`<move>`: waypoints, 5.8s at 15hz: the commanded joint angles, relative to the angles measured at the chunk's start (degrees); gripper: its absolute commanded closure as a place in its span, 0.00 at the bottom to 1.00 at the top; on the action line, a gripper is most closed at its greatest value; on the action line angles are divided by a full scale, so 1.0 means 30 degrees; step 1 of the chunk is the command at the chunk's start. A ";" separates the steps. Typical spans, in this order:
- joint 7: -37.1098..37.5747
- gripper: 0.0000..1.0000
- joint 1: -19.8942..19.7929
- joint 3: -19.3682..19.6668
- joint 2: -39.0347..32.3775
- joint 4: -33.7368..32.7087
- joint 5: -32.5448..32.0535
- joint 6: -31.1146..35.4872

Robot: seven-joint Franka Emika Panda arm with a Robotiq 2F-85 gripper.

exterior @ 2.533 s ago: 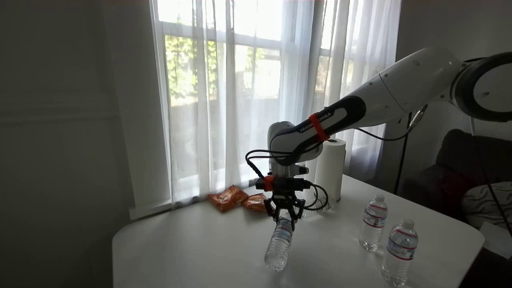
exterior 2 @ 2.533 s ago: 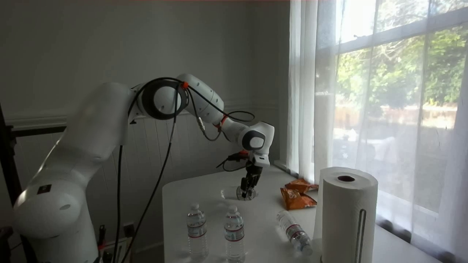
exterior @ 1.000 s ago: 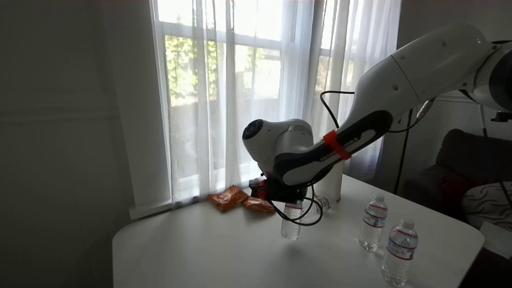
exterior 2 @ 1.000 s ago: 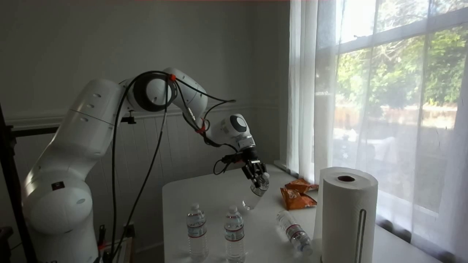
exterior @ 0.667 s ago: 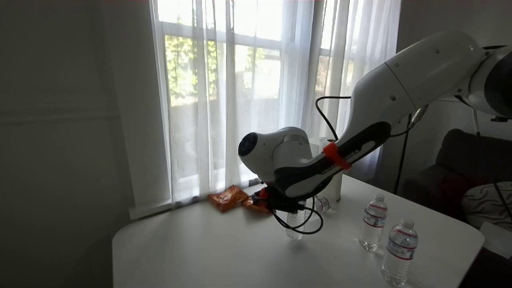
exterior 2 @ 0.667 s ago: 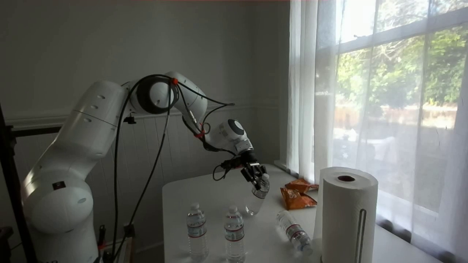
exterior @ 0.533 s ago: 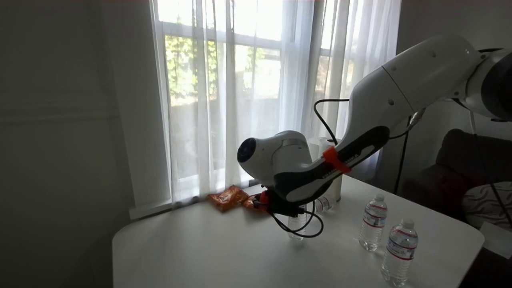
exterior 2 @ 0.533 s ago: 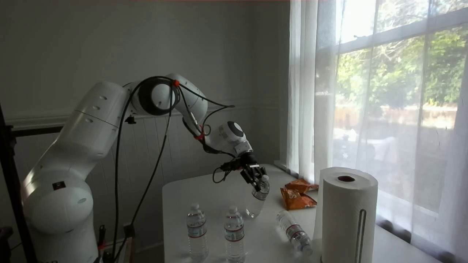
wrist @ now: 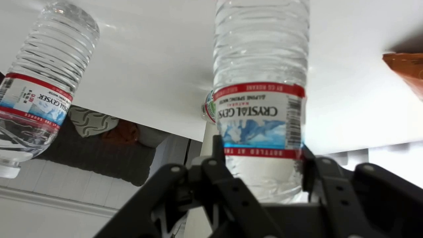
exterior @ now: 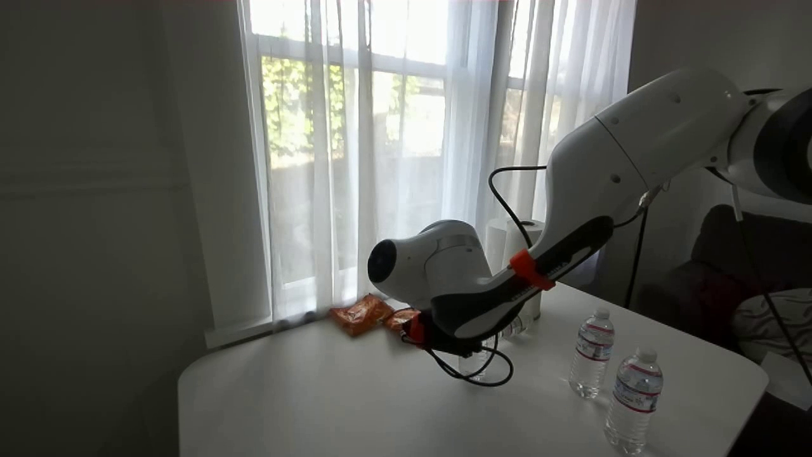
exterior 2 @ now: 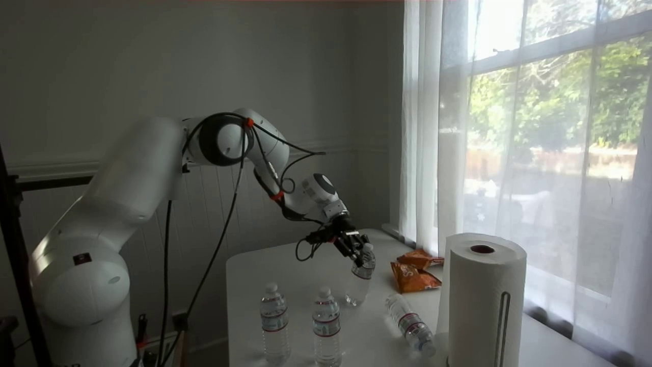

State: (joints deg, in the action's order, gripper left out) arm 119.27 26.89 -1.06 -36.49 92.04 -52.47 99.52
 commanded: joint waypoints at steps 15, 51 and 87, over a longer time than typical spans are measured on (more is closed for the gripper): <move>0.3079 0.00 -0.0643 -0.1325 -0.0227 -0.0227 -0.1145 -0.0405; -0.9225 0.00 -0.7337 0.0590 0.4962 0.3942 1.5019 0.8472; -1.2804 0.23 -1.0341 0.2155 -0.0415 0.1678 2.1472 1.1266</move>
State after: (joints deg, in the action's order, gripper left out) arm 82.83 -3.74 5.41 -36.23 99.71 10.10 135.19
